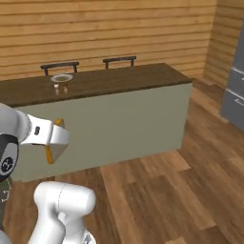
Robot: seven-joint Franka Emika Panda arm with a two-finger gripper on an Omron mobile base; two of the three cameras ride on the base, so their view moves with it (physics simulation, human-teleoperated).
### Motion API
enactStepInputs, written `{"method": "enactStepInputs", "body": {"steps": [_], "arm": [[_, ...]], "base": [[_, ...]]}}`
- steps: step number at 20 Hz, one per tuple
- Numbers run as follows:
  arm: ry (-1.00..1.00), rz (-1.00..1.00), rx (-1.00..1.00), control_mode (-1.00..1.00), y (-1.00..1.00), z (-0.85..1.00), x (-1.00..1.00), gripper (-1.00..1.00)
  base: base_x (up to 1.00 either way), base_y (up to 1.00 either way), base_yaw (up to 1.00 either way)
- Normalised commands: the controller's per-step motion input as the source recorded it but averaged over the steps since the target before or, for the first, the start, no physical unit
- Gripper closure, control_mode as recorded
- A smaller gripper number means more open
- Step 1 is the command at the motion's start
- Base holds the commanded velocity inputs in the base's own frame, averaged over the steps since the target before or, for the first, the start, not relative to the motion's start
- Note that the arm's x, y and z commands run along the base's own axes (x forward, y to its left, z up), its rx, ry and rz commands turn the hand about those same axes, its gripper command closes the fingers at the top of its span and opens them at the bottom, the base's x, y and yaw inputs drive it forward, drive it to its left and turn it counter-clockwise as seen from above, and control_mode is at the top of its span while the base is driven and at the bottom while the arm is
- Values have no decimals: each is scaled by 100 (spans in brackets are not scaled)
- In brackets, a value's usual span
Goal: Start the toaster. Once the lever pops up, take the bread to the plate on the dining counter.
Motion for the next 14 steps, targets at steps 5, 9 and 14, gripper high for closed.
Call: {"method": "enactStepInputs", "body": {"steps": [5, 9, 14], "arm": [[0, 0, 0, 100, 0, 0, 0, 100], [0, 0, 0, 100, 0, 0, 0, 100], [0, 0, 0, 100, 0, 0, 0, 100]], "base": [[100, -1, 59], [100, -22, 52], [100, -53, 43]]}}
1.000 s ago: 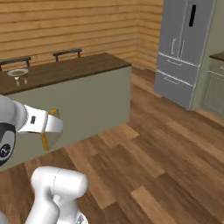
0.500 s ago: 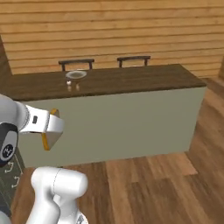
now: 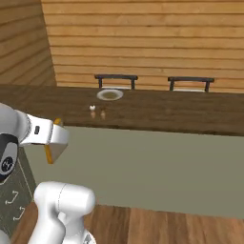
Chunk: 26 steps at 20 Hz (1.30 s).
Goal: Start the toaster. Once the lever pops up, take the bread to the plate on the dining counter.
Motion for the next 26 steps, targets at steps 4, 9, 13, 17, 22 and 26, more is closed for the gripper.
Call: {"method": "enactStepInputs", "body": {"steps": [4, 9, 13, 17, 22, 26], "arm": [[0, 0, 0, 100, 0, 0, 0, 100], [0, 0, 0, 100, 0, 0, 0, 100], [0, 0, 0, 100, 0, 0, 0, 100], [0, 0, 0, 100, 0, 0, 0, 100], [0, 0, 0, 100, 0, 0, 0, 100], [0, 0, 0, 100, 0, 0, 0, 100]], "base": [[100, -62, 30], [98, -31, 22], [81, 0, 22], [65, 0, 18], [45, 0, 10], [1, 0, 1]]}}
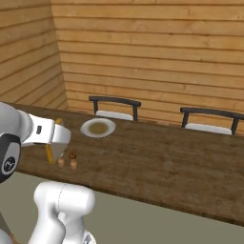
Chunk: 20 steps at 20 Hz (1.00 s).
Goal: Start the toaster. Once the lever pops up, take the bread to the plate on the dining counter.
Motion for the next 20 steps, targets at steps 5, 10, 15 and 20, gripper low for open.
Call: {"method": "enactStepInputs", "body": {"steps": [5, 10, 15, 20], "arm": [[0, 0, 0, 100, 0, 0, 0, 100], [0, 0, 0, 100, 0, 0, 0, 100], [0, 0, 0, 100, 0, 0, 0, 100], [-2, 8, 0, -100, -14, 0, 15, 100]], "base": [[0, 0, 0], [0, 0, 0], [0, 0, 3], [4, -17, 9]]}}
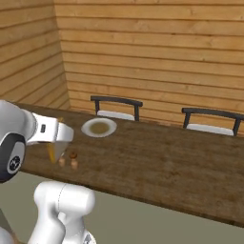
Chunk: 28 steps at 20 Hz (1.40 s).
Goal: Start the toaster. Once the lever pops up, take the bread to the plate on the dining counter.
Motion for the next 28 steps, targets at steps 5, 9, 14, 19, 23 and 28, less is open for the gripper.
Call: {"method": "enactStepInputs", "body": {"steps": [5, 9, 14, 19, 23, 28], "arm": [[-3, 29, 9, -100, -28, 0, 85, 100], [0, 30, 19, -100, -11, 0, 100, 100], [2, 14, 19, -100, 0, 0, 100, 100], [8, 6, 16, -100, 10, 0, 100, 100], [14, 0, 4, -100, 28, -5, 94, 100], [17, 0, -1, -100, 22, -10, 49, 100]], "base": [[0, 0, 0], [0, 0, 0], [0, 0, 0], [0, 0, 0], [0, 0, 0], [0, 0, 0]]}}
